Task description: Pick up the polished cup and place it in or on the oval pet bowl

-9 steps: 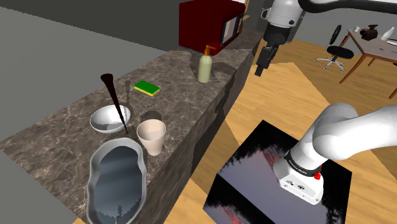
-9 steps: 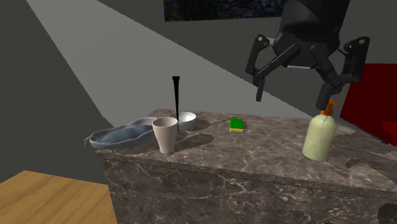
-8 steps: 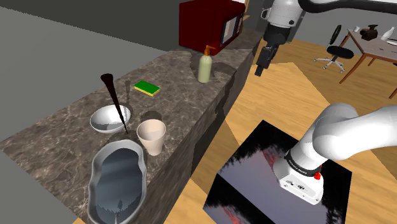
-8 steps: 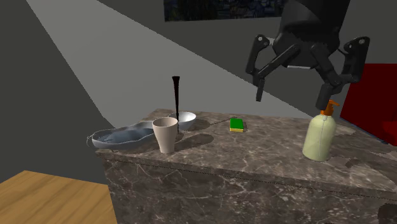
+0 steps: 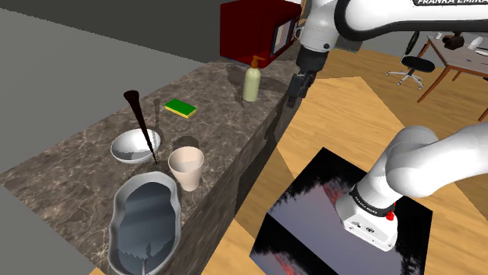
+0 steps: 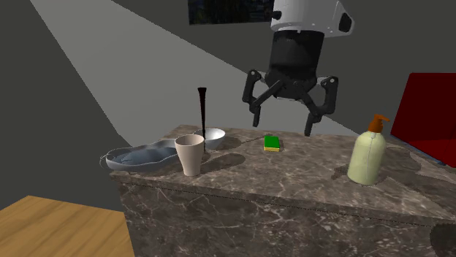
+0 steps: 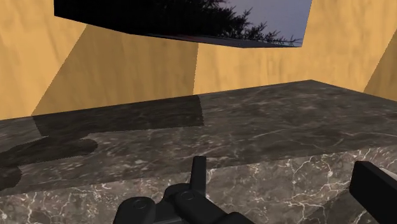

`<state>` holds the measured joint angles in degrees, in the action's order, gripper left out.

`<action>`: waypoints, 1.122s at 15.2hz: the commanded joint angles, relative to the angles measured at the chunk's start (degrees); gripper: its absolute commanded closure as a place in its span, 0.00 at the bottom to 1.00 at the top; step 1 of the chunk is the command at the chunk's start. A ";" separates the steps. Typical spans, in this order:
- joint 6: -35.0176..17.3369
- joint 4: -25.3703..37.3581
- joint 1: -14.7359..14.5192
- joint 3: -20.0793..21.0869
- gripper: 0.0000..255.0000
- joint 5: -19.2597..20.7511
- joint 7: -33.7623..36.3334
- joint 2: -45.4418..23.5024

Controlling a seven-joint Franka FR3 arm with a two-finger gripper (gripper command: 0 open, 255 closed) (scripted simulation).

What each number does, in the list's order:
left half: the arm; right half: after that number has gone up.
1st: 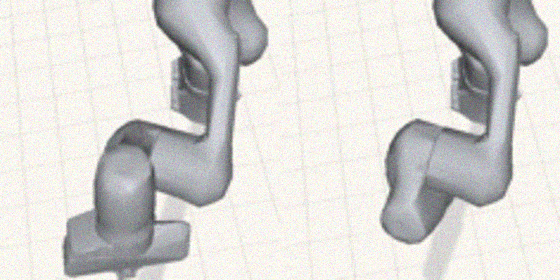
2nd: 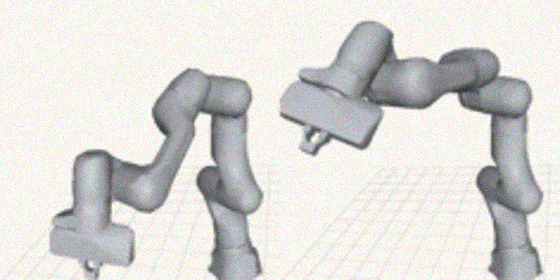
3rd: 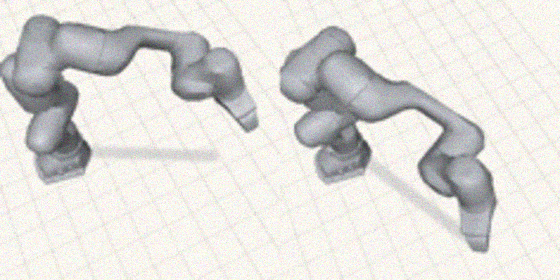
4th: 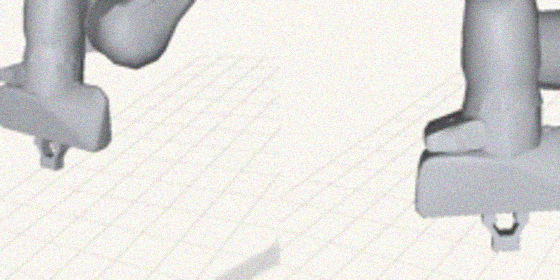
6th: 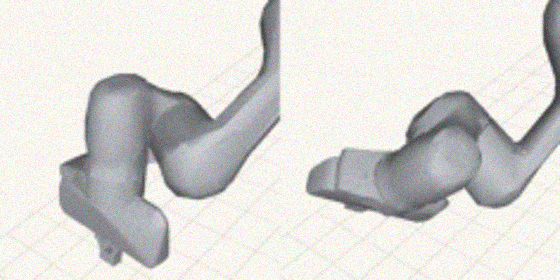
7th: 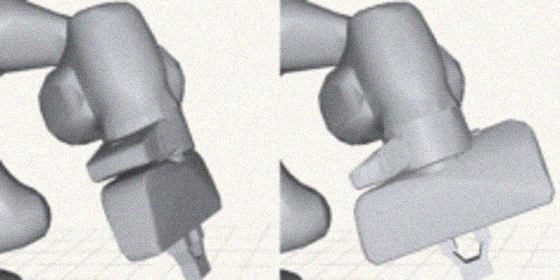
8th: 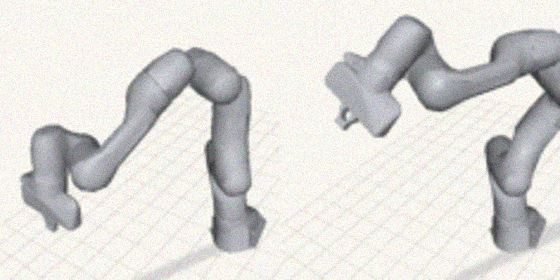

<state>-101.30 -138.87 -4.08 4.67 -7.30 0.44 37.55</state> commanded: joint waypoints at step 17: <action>-24.00 10.47 -4.72 15.85 0.00 -2.55 18.84 -28.72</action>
<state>-124.01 -129.64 -8.63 19.71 -10.40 17.95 11.03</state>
